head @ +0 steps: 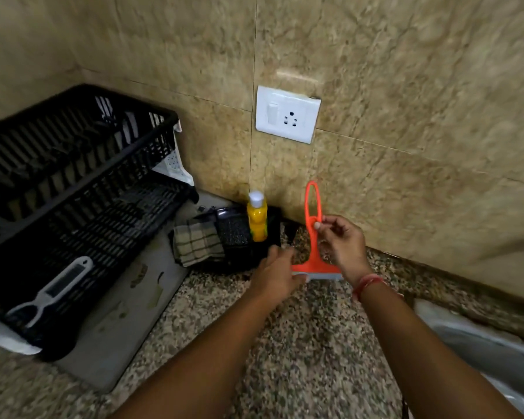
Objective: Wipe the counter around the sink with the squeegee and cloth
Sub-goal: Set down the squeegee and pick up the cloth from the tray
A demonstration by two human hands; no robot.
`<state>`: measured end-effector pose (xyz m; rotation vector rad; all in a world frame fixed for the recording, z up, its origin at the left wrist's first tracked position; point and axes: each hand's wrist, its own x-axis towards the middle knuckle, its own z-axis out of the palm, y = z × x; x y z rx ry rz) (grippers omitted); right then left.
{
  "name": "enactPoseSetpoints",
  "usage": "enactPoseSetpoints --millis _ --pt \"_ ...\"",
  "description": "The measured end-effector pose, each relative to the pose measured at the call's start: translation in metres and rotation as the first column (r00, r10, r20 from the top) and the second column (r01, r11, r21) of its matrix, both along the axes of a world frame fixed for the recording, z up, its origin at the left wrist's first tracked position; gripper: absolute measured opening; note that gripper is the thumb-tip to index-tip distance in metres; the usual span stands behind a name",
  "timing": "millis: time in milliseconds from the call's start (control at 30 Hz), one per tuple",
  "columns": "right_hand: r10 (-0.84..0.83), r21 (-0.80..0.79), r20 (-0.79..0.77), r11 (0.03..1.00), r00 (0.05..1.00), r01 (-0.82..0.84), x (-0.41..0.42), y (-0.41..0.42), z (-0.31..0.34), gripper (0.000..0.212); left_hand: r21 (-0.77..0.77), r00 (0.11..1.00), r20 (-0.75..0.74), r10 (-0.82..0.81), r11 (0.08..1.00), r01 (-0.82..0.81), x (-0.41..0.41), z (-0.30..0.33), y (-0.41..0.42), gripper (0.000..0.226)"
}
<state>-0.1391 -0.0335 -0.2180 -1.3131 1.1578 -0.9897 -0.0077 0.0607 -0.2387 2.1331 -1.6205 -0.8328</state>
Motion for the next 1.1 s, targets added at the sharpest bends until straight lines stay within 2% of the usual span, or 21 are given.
enactPoseSetpoints --millis 100,133,200,267,300,367,467,533,600,733,800,867,900,967,1000,1033,1067,1100 --pt "-0.105 0.059 0.009 0.993 0.994 0.104 0.001 -0.024 -0.015 0.011 -0.379 0.968 0.169 0.185 0.919 -0.109 0.033 -0.002 0.014 0.031" --pt "-0.123 0.059 0.004 0.991 0.992 0.122 0.003 -0.028 -0.019 0.013 -0.431 0.939 0.248 0.239 0.895 -0.114 0.048 -0.004 0.019 0.029" --pt "-0.156 0.036 -0.020 0.987 0.988 0.157 0.009 -0.031 -0.023 0.013 -0.377 0.859 0.388 0.333 0.908 -0.182 0.079 -0.010 0.027 0.036" --pt "-0.190 -0.006 -0.027 0.982 0.981 0.190 0.013 -0.032 -0.026 0.013 -0.222 0.799 0.469 0.376 0.926 -0.305 0.109 -0.016 0.030 0.048" --pt "-0.210 -0.034 -0.033 0.977 0.977 0.208 0.013 -0.032 -0.030 0.013 -0.136 0.796 0.481 0.368 0.928 -0.346 0.122 -0.018 0.031 0.052" --pt "-0.262 -0.100 -0.040 0.961 0.964 0.257 0.012 -0.030 -0.032 0.010 -0.030 0.822 0.482 0.302 0.944 -0.330 0.140 -0.021 0.031 0.056" --pt "-0.342 -0.183 -0.038 0.926 0.939 0.329 0.008 -0.021 -0.033 0.013 -0.028 0.825 0.526 0.207 0.974 -0.227 0.149 -0.024 0.033 0.054" --pt "-0.388 -0.190 -0.027 0.907 0.921 0.376 0.006 -0.018 -0.034 0.008 -0.020 0.825 0.536 0.178 0.980 -0.199 0.151 -0.023 0.033 0.047" --pt "-0.398 -0.172 -0.046 0.907 0.916 0.385 0.002 -0.022 -0.040 0.014 -0.030 0.845 0.513 0.149 0.987 -0.156 0.155 -0.022 0.032 0.038" --pt "-0.374 -0.204 -0.188 0.919 0.908 0.337 -0.001 -0.022 -0.034 0.017 -0.184 0.878 0.398 0.268 0.960 -0.210 0.152 -0.018 0.032 0.028" --pt "-0.359 -0.234 -0.297 0.926 0.885 0.297 -0.001 -0.020 -0.028 0.025 -0.358 0.865 0.284 0.415 0.882 -0.305 0.144 -0.012 0.037 0.022" --pt "-0.377 -0.240 -0.290 0.919 0.880 0.314 -0.001 -0.012 -0.017 0.038 -0.500 0.837 0.005 0.547 0.726 -0.472 0.129 -0.002 0.042 0.017" --pt "-0.421 -0.290 -0.282 0.894 0.862 0.341 0.000 -0.007 -0.014 0.046 -0.510 0.798 -0.153 0.583 0.646 -0.569 0.120 0.001 0.044 0.016" --pt "-0.492 -0.462 -0.287 0.823 0.822 0.331 0.005 0.014 -0.007 0.049 -0.384 0.673 -0.493 0.552 0.556 -0.737 0.101 0.008 0.047 0.021" --pt "-0.477 -0.498 -0.261 0.811 0.839 0.306 0.012 0.028 -0.005 0.042 -0.263 0.548 -0.695 0.465 0.545 -0.796 0.091 0.009 0.049 0.023" --pt "-0.405 -0.482 -0.212 0.835 0.890 0.265 0.022 0.045 -0.001 0.034 -0.122 0.370 -0.855 0.364 0.551 -0.825 0.082 0.012 0.053 0.024" --pt "-0.282 -0.410 -0.157 0.890 0.946 0.197 0.034 0.060 0.000 0.027 0.010 0.191 -0.938 0.290 0.572 -0.820 0.074 0.012 0.058 0.026" --pt "-0.131 -0.291 -0.096 0.952 0.987 0.098 0.046 0.075 0.002 0.023 0.108 0.062 -0.964 0.258 0.596 -0.795 0.068 0.011 0.064 0.029"
